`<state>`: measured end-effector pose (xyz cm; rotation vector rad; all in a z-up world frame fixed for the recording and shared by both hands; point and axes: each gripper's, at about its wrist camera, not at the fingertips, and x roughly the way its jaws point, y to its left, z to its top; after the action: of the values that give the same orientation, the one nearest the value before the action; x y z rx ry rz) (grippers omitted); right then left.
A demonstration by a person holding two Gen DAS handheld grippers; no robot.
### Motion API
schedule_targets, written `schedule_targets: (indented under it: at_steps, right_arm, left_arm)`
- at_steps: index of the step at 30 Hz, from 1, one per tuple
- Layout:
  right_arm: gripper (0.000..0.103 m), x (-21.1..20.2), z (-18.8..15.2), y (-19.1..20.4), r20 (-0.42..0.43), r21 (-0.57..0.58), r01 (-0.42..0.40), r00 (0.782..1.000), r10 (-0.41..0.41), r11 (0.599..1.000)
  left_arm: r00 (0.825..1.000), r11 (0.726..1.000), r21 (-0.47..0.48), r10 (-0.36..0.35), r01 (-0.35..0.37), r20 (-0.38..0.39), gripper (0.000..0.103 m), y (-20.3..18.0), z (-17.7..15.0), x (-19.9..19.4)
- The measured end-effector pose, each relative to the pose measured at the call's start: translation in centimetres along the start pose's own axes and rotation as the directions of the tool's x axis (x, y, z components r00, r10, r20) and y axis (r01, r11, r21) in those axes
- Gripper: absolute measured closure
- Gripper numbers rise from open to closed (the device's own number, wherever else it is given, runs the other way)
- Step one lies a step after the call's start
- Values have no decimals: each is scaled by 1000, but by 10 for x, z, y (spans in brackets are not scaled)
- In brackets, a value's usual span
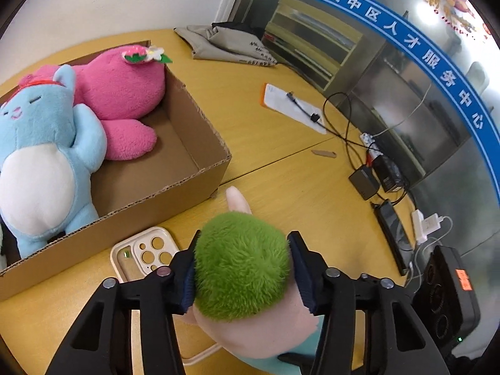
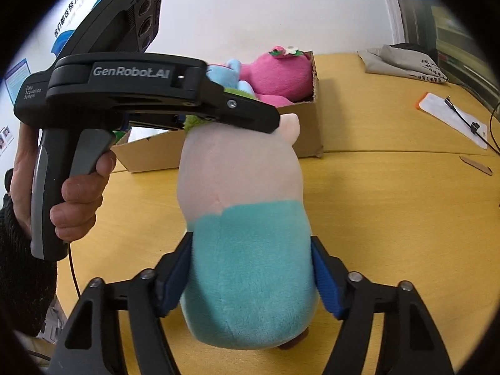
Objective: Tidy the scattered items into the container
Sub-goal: 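Carry the pig with both tools into the box beside the blue cat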
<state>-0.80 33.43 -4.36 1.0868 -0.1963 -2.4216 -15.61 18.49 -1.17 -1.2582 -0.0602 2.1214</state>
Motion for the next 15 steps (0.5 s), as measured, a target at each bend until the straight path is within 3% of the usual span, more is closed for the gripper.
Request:
schedule_targets:
  at_steps: [8,15]
  right_arm:
    - [44,-19,29,13,114,-22,-15,993,17,1000]
    - [45,-30,112,31,244,-116,1,969,28,993]
  left_arm:
    - [990,993,117,-27,11,138,57,-26,33,-64]
    - [961,979,195,0,-56,278,57,-13,111,-112]
